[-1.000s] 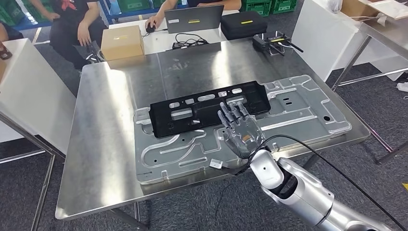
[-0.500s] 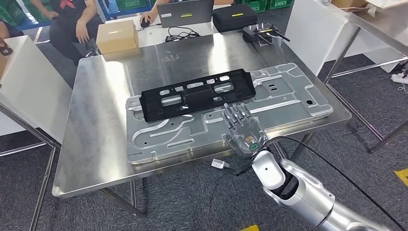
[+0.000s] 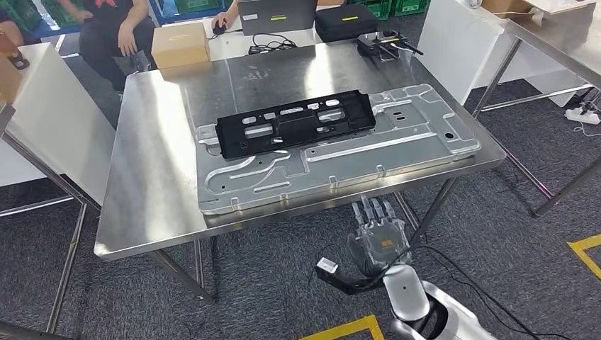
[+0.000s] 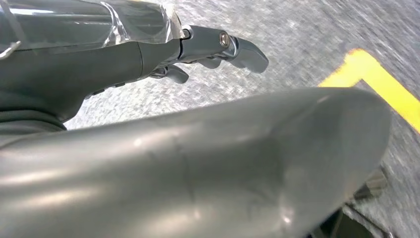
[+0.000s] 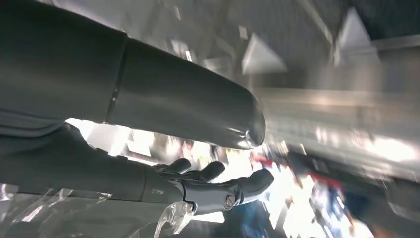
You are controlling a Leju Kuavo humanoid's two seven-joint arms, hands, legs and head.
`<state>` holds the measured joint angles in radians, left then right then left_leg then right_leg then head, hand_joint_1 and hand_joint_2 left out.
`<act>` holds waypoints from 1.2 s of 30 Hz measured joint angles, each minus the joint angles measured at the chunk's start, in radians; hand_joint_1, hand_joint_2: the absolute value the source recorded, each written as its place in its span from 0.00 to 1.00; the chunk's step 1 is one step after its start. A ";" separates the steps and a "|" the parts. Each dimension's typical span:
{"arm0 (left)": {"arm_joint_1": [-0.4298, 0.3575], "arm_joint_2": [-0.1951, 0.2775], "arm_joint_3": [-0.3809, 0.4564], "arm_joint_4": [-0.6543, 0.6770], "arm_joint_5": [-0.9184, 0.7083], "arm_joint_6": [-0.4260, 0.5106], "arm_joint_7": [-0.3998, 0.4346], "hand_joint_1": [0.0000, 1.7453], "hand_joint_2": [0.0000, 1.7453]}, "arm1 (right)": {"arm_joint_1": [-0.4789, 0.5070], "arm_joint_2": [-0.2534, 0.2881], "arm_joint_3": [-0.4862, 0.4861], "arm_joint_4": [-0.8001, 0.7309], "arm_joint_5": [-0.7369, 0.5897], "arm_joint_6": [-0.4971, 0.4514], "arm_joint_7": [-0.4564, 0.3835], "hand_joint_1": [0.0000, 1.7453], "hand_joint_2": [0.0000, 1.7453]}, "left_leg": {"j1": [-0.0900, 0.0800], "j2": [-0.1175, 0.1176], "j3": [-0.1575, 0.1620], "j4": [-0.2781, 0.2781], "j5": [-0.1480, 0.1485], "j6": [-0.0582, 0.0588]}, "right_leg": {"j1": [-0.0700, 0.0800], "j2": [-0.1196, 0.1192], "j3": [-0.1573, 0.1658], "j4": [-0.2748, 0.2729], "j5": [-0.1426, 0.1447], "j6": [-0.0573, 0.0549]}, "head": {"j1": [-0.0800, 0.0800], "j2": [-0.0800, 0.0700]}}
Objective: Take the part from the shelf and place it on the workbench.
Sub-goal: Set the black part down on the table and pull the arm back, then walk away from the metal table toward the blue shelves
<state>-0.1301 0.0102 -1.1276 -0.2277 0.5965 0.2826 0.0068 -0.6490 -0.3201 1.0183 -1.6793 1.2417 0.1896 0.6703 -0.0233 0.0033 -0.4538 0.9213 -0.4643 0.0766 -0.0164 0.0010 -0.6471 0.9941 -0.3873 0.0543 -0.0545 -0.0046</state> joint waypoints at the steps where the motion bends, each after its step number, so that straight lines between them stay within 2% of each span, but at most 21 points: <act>1: 0.002 -0.006 0.004 0.000 0.005 0.006 0.002 0.00 0.00 | 0.042 -0.016 -0.025 -0.012 -0.025 -0.023 0.012 0.00 0.00 | 0.003 0.001 -0.010 -0.002 0.012 0.005 | -0.001 0.002 -0.016 0.043 -0.048 0.005 | 0.000 0.000; 3: 0.006 -0.016 0.010 0.000 0.015 0.010 0.001 0.00 0.00 | 0.144 -0.043 -0.089 -0.030 -0.087 -0.089 0.017 0.00 0.00 | 0.003 0.002 -0.035 -0.001 0.034 0.011 | -0.002 0.003 -0.052 0.177 -0.149 0.013 | 0.000 0.000; 4: 0.010 -0.020 0.013 0.000 0.021 0.011 0.000 0.00 0.00 | 0.203 -0.054 -0.131 -0.037 -0.129 -0.132 0.018 0.00 0.00 | 0.004 0.002 -0.049 -0.001 0.045 0.011 | -0.003 0.003 -0.061 0.238 -0.170 0.018 | 0.000 0.000; 6: 0.016 -0.023 0.021 0.000 0.030 0.011 0.000 0.00 0.00 | 0.323 -0.072 -0.217 -0.041 -0.234 -0.233 0.018 0.00 0.00 | 0.006 0.001 -0.077 0.002 0.065 0.008 | -0.007 0.003 -0.039 0.276 -0.140 0.026 | 0.000 0.000; 8: 0.017 -0.023 0.026 0.000 0.036 0.013 0.000 0.00 0.00 | 0.426 -0.091 -0.293 -0.037 -0.336 -0.345 0.018 0.00 0.00 | 0.009 -0.001 -0.104 0.011 0.081 0.000 | -0.016 0.002 0.053 0.174 -0.090 0.036 | 0.000 0.000; 9: 0.017 -0.023 0.029 0.000 0.038 0.014 0.000 0.00 0.00 | 0.466 -0.102 -0.326 -0.033 -0.369 -0.392 0.018 0.00 0.00 | 0.009 -0.002 -0.116 0.020 0.085 -0.005 | -0.018 0.003 0.112 0.093 -0.089 0.038 | 0.000 0.000; 11: 0.015 -0.022 0.032 0.000 0.040 0.016 0.000 0.00 0.00 | 0.532 -0.117 -0.382 -0.021 -0.413 -0.451 0.018 0.00 0.00 | 0.007 -0.002 -0.134 0.037 0.094 -0.016 | -0.016 0.005 0.183 -0.019 -0.112 0.029 | -0.001 0.000; 12: 0.015 -0.021 0.033 0.000 0.041 0.017 0.000 0.00 0.00 | 0.562 -0.121 -0.409 -0.012 -0.445 -0.469 0.017 0.00 0.00 | 0.007 -0.001 -0.140 0.041 0.100 -0.021 | -0.011 0.006 0.190 -0.039 -0.116 0.018 | -0.001 0.000; 14: 0.016 -0.021 0.035 0.000 0.043 0.021 0.000 0.00 0.00 | 0.626 -0.122 -0.460 0.026 -0.565 -0.528 0.007 0.00 0.00 | 0.014 -0.001 -0.149 0.048 0.099 -0.031 | -0.008 0.001 0.175 -0.039 -0.104 -0.005 | -0.002 0.000; 15: 0.017 -0.022 0.037 0.000 0.046 0.022 0.001 0.00 0.00 | 0.653 -0.121 -0.480 0.063 -0.655 -0.577 -0.011 0.00 0.00 | 0.017 -0.001 -0.158 0.069 0.071 -0.037 | -0.008 -0.003 0.164 -0.040 -0.094 -0.016 | -0.002 0.000; 18: 0.019 -0.025 0.039 0.000 0.048 0.023 0.004 0.00 0.00 | 0.698 -0.107 -0.510 0.243 -0.964 -0.694 -0.161 0.00 0.00 | 0.023 -0.002 -0.200 0.230 -0.086 -0.052 | -0.010 -0.014 0.118 -0.040 -0.059 -0.032 | -0.002 0.000; 19: 0.018 -0.025 0.039 0.000 0.047 0.023 0.003 0.00 0.00 | 0.701 -0.093 -0.515 0.325 -1.068 -0.696 -0.236 0.00 0.00 | 0.024 -0.002 -0.207 0.289 -0.116 -0.054 | -0.010 -0.018 0.101 -0.039 -0.047 -0.032 | -0.002 0.000; 21: 0.018 -0.024 0.039 0.000 0.046 0.021 0.002 0.00 0.00 | 0.690 -0.052 -0.524 0.515 -1.252 -0.646 -0.363 0.00 0.00 | 0.024 -0.002 -0.183 0.335 -0.100 -0.053 | -0.009 -0.023 0.066 -0.038 -0.022 -0.030 | -0.002 0.000; 23: 0.017 -0.023 0.039 0.000 0.049 0.020 -0.002 0.00 0.00 | 0.668 -0.003 -0.534 0.689 -1.358 -0.568 -0.389 0.00 0.00 | 0.019 -0.003 -0.096 0.247 -0.040 -0.042 | -0.009 -0.023 0.039 -0.037 0.001 -0.026 | -0.002 0.000; 26: 0.009 -0.020 0.039 0.000 0.054 0.019 -0.010 0.00 0.00 | 0.635 0.075 -0.547 0.887 -1.416 -0.490 -0.324 0.00 0.00 | 0.005 -0.004 0.055 0.018 -0.046 -0.021 | -0.010 -0.020 0.021 -0.040 0.033 -0.014 | -0.002 0.000; 27: 0.007 -0.019 0.039 0.000 0.056 0.019 -0.013 0.00 0.00 | 0.627 0.099 -0.551 0.942 -1.424 -0.479 -0.306 0.00 0.00 | 0.002 -0.003 0.072 -0.020 -0.055 -0.018 | -0.011 -0.020 0.019 -0.044 0.045 -0.008 | -0.002 0.000; 29: 0.008 -0.020 0.039 0.000 0.059 0.019 -0.016 0.00 0.00 | 0.618 0.139 -0.559 1.036 -1.432 -0.470 -0.294 0.00 0.00 | 0.002 -0.001 0.063 -0.035 -0.040 -0.015 | -0.014 -0.017 0.017 -0.054 0.060 0.004 | -0.002 0.000; 31: 0.011 -0.020 0.039 0.000 0.058 0.017 -0.017 0.00 0.00 | 0.612 0.169 -0.566 1.110 -1.434 -0.474 -0.304 0.00 0.00 | 0.006 0.004 0.043 -0.041 -0.012 -0.004 | -0.014 -0.012 0.000 -0.016 0.002 0.011 | -0.001 0.000; 34: 0.011 -0.019 0.039 0.000 0.052 0.013 -0.017 0.00 0.00 | 0.600 0.198 -0.575 1.197 -1.434 -0.482 -0.338 0.00 0.00 | 0.003 0.007 0.000 -0.038 0.025 0.006 | -0.013 -0.008 -0.044 0.178 -0.153 0.016 | 0.000 0.000; 35: 0.010 -0.020 0.039 0.000 0.049 0.012 -0.017 0.00 0.00 | 0.597 0.204 -0.578 1.220 -1.436 -0.484 -0.351 0.00 0.00 | 0.002 0.008 -0.016 -0.035 0.036 0.005 | -0.013 -0.007 -0.047 0.234 -0.163 0.019 | 0.000 0.000; 36: 0.011 -0.020 0.039 0.000 0.048 0.010 -0.017 0.00 0.00 | 0.595 0.209 -0.581 1.239 -1.437 -0.486 -0.363 0.00 0.00 | 0.002 0.009 -0.034 -0.030 0.047 0.004 | -0.013 -0.007 -0.036 0.260 -0.147 0.021 | 0.000 0.000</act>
<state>-0.1196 -0.0094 -1.0890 -0.2277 0.6444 0.2930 -0.0103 -0.0544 -0.1115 0.4376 -0.4399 -0.1955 -0.2960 0.3068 -0.0218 0.0118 -0.4879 0.8914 -0.4178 0.0803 -0.0292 -0.0060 -0.6827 1.2542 -0.5346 0.0749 -0.0549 -0.0046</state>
